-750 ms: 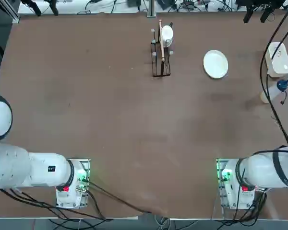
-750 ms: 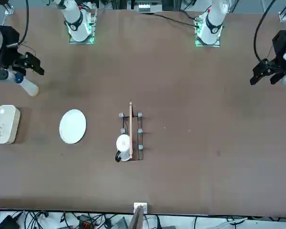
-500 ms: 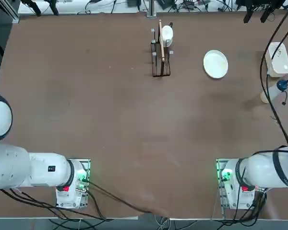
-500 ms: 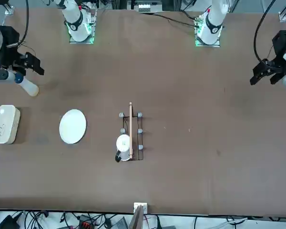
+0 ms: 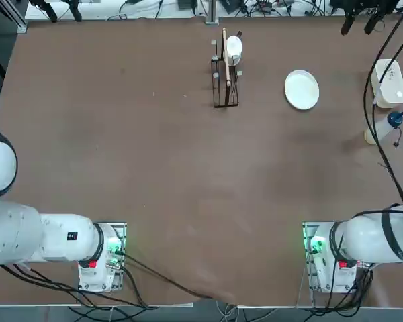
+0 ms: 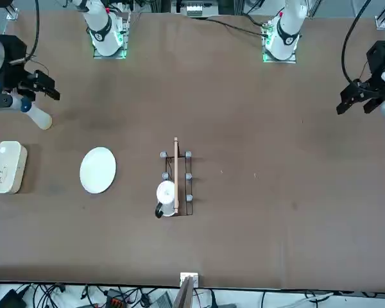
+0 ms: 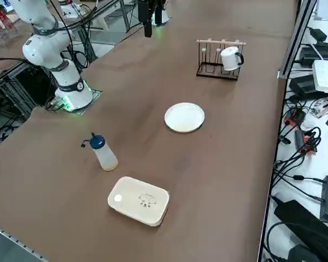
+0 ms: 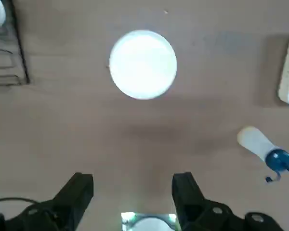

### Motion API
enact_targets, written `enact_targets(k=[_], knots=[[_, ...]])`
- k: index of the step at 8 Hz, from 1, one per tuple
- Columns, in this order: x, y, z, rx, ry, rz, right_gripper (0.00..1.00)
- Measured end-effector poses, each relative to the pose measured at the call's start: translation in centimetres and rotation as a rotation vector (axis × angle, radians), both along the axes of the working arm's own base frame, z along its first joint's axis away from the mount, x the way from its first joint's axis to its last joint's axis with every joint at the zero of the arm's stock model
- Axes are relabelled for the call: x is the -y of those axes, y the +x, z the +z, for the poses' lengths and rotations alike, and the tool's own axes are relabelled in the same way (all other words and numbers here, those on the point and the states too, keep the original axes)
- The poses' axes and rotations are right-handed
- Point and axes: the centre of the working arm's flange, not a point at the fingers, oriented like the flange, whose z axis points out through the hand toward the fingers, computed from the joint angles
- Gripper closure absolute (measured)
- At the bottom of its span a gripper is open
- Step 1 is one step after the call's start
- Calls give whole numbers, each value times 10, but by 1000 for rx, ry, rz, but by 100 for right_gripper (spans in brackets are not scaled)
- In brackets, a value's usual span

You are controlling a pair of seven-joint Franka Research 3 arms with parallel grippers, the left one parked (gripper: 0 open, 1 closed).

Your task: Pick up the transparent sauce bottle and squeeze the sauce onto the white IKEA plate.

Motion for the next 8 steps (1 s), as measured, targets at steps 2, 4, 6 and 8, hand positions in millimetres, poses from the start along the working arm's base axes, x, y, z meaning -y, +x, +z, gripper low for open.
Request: enact_targets(k=[2, 4, 6, 8], knots=[[8, -4, -10, -64, -98, -17, 0], [-2, -3, -39, -176, -182, -100, 0], [-9, 10, -86, -244, -365, -229, 0], [-15, 29, -139, -220, -643, -376, 0]])
